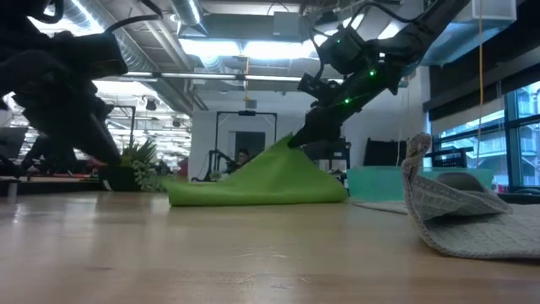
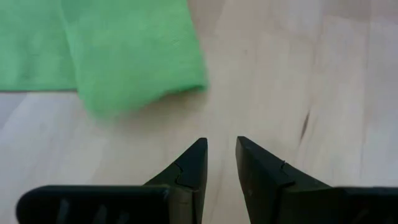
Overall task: Roll microfiber towels into tight, uniform cylinder then place into a basket
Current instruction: Fold the green microfiber cloth
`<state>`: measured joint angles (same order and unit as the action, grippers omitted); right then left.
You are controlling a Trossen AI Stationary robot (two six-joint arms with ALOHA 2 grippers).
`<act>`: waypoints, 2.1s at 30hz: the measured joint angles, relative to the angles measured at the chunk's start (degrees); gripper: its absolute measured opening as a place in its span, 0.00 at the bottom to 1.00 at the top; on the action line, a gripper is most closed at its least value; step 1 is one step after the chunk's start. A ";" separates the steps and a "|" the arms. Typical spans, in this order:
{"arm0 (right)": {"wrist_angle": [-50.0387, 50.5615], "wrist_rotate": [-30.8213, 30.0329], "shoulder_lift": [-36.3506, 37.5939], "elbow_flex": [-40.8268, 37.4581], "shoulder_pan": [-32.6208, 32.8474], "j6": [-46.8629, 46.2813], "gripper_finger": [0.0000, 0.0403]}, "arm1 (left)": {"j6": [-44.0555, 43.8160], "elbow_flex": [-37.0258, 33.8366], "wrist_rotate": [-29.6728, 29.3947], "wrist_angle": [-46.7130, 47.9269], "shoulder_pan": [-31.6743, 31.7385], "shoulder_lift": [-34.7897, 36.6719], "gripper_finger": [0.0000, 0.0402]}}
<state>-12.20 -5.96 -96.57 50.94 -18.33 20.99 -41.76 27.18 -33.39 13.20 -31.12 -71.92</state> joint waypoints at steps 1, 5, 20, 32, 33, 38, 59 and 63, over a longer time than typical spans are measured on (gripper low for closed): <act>0.00 0.65 0.00 0.00 -0.15 0.03 0.00 | 0.16 0.02 -0.75 -0.24 0.35 -0.02 0.20; -0.01 2.57 0.00 0.00 -0.21 0.33 0.00 | 0.28 0.02 -3.62 -0.17 3.13 -0.02 0.20; 0.01 3.00 -0.02 0.00 0.35 0.48 0.00 | -11.87 0.02 5.19 2.78 19.83 -0.07 0.28; 0.03 3.00 -0.04 0.00 0.35 0.52 0.01 | -13.66 0.02 15.11 2.26 32.91 -0.07 0.28; 0.02 3.00 -0.04 -0.01 0.35 0.52 0.01 | -13.14 0.02 15.69 2.26 33.22 -0.07 0.28; 0.02 3.00 -0.04 -0.02 0.35 0.52 0.01 | -11.66 0.02 16.29 2.24 33.47 -0.07 0.28; 0.01 3.00 -0.09 -0.02 0.35 0.50 0.01 | -8.34 -1.46 18.05 -6.72 33.29 -8.38 0.28; 0.01 3.00 -0.09 -0.04 0.35 0.48 0.01 | -4.33 -1.55 18.99 -7.86 33.36 -8.01 0.27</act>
<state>-12.19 -2.96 -96.66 50.89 -17.98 21.47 -46.09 25.63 -14.40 5.35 2.24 -79.93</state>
